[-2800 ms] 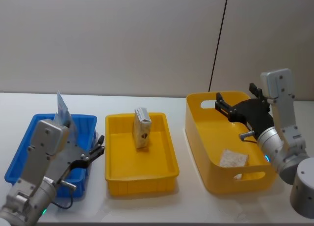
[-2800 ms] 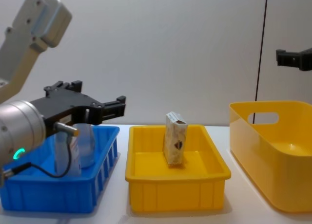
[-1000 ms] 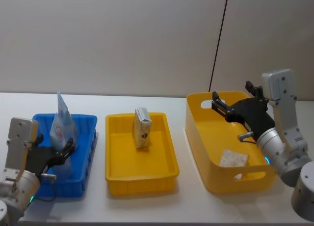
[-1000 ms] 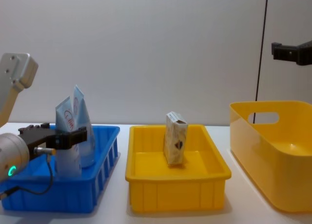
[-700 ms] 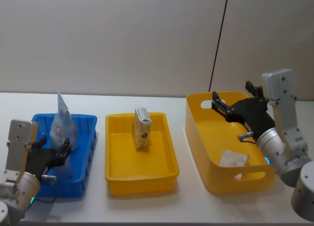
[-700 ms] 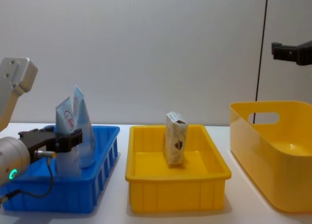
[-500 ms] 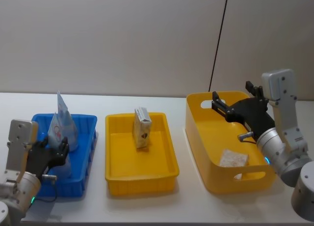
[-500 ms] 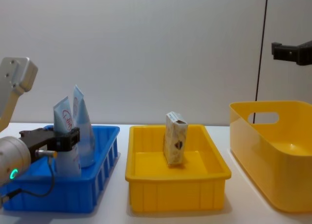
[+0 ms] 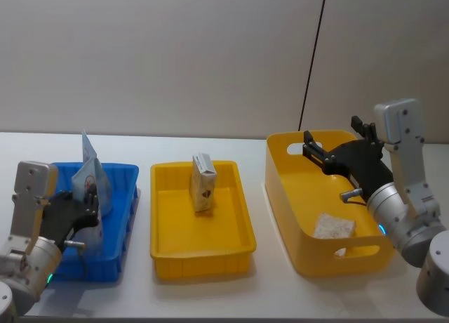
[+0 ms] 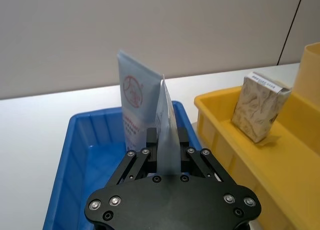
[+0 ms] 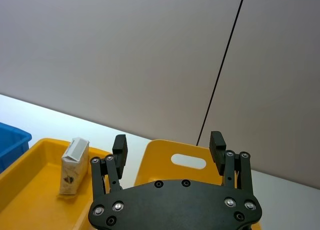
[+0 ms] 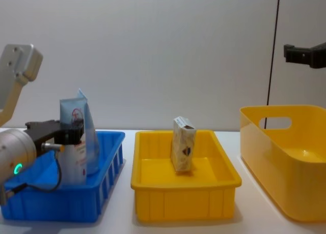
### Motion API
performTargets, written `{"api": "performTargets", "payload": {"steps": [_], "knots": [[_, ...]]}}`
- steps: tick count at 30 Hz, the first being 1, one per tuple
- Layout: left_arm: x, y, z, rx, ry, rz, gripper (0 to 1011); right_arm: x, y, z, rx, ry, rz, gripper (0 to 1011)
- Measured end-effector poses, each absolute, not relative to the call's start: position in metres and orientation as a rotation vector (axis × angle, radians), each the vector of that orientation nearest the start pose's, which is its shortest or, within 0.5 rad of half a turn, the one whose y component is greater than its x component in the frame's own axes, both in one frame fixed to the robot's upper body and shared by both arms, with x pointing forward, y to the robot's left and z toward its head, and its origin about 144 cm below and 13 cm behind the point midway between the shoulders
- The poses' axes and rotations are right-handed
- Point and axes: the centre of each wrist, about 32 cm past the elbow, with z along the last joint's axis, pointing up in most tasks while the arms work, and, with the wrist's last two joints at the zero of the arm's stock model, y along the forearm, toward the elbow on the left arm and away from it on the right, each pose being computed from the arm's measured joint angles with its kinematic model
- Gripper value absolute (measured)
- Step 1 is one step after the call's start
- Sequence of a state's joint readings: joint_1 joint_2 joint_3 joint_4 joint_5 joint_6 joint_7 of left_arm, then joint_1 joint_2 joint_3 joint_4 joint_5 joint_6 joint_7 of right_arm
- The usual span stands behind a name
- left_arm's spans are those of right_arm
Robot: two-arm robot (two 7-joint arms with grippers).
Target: Bimanual collaborative sorting of washing and personal care products
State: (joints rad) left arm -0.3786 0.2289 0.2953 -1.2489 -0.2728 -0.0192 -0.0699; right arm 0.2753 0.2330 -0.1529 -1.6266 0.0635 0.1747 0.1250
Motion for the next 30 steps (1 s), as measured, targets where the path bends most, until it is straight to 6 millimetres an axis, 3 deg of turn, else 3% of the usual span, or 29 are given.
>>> {"api": "performTargets", "payload": {"steps": [30], "knots": [[0.548,0.213,1.236,-0.103,-0.203,1.152,172,0.522,-0.244,1.253,-0.064,-0.247,-1.320,1004]]}}
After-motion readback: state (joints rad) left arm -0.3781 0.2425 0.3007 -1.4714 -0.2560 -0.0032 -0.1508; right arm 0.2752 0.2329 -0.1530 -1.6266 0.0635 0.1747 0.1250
